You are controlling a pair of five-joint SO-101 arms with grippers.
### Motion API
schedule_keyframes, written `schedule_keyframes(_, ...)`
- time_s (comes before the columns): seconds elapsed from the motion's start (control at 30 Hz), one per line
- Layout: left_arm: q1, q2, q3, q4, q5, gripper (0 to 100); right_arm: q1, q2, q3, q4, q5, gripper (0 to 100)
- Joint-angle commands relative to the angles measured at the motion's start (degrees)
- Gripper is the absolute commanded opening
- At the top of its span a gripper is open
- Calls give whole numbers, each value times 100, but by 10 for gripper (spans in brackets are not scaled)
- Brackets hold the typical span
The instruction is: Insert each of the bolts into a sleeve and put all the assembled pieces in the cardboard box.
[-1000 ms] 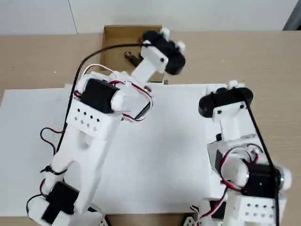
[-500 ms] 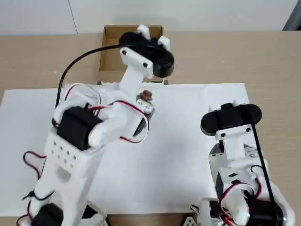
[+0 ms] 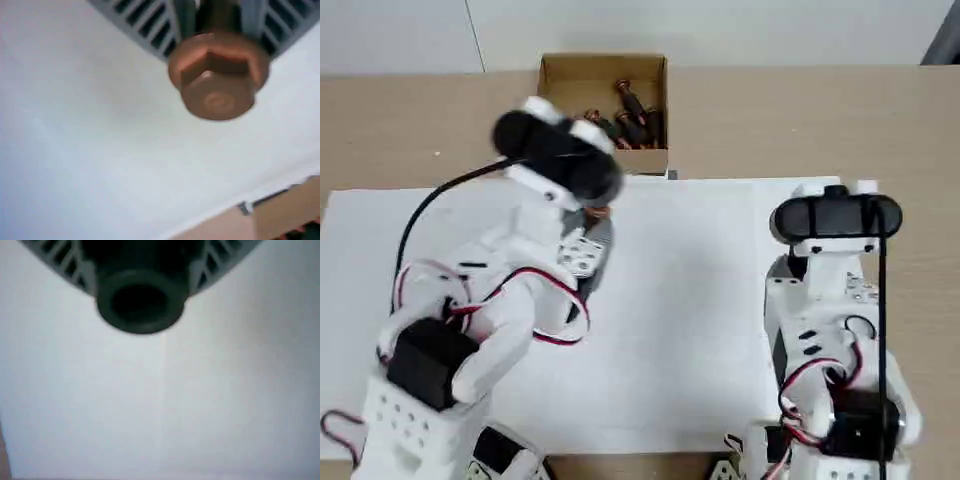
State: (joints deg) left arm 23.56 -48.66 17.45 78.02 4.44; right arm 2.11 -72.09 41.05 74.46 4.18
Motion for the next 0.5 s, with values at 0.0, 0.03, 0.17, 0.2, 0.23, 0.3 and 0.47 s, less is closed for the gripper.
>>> schedule_keyframes(0.0,-404,-563,620,-730,53,5,-303,-48,193,-576,-378,3)
schedule_keyframes(0.03,-484,-659,787,-862,53,5,-426,-48,281,-681,-492,3)
schedule_keyframes(0.17,-712,-1020,1349,-1231,62,5,-1042,-48,589,-1112,-853,3)
schedule_keyframes(0.2,-721,-1090,1481,-1292,70,5,-1174,-48,668,-1218,-941,3)
schedule_keyframes(0.23,-730,-1178,1604,-1336,70,5,-1297,-48,730,-1314,-1011,3)
schedule_keyframes(0.3,-730,-1371,1868,-1486,176,5,-1534,-48,888,-1508,-1081,3)
schedule_keyframes(0.47,-730,-2048,2695,-1960,809,5,-2062,-48,1292,-1895,-1073,3)
